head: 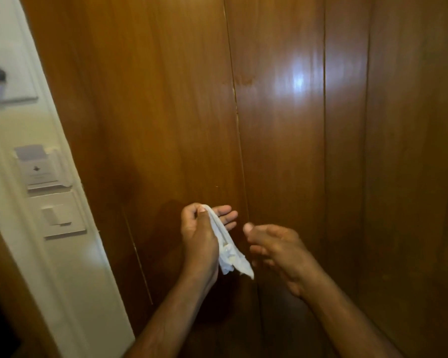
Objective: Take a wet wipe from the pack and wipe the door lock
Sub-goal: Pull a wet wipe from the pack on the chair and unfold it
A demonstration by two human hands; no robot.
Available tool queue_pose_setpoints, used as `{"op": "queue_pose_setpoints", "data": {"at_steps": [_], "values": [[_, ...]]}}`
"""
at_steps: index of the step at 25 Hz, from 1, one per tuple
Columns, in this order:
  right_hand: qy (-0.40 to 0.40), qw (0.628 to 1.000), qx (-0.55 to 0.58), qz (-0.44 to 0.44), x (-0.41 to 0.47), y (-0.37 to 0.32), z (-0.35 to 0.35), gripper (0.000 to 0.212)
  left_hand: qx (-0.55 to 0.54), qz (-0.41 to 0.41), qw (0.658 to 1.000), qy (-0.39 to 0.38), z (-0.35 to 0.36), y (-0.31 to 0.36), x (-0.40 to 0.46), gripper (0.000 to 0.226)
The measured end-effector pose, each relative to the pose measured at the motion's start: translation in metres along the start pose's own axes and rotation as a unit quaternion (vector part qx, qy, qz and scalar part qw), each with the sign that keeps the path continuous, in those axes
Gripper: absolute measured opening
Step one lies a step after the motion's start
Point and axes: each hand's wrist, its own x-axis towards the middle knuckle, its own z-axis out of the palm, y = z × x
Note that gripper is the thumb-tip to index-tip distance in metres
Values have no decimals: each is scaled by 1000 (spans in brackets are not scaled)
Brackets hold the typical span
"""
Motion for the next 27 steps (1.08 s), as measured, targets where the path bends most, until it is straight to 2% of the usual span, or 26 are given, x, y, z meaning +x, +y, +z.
{"op": "queue_pose_setpoints", "data": {"at_steps": [2,4,6,7,11,13,17,20,22,24,25,27], "values": [[-45,995,-85,-31,-2,5,10,19,-12,-7,1000,-23,2,4,2,21],[6,984,-153,-90,3,6,8,7,-15,-18,999,-31,-3,7,6,20],[43,969,-205,-128,9,6,4,6,-10,-35,999,-23,-9,9,10,19],[35,971,-197,-129,11,4,4,7,-10,-47,999,-23,-10,9,12,19],[-80,986,-127,-70,14,6,22,16,-71,-93,992,-44,-12,8,11,17],[-53,986,-151,-53,20,10,29,5,-105,-101,988,-57,-13,10,11,14],[0,983,-180,-41,32,14,20,12,-126,-109,984,-64,-25,12,10,7],[2,977,-207,-43,35,12,11,20,-93,-135,986,-24,-33,7,8,9],[3,985,-170,-35,37,9,10,30,-18,-146,989,5,-37,5,10,16],[-5,996,-86,-8,37,7,10,22,8,-159,987,29,-41,2,13,21],[-21,999,-32,16,38,7,10,14,-3,-171,985,39,-41,1,14,21],[-59,993,72,74,37,8,9,22,-61,-204,975,59,-41,1,16,18]]}}
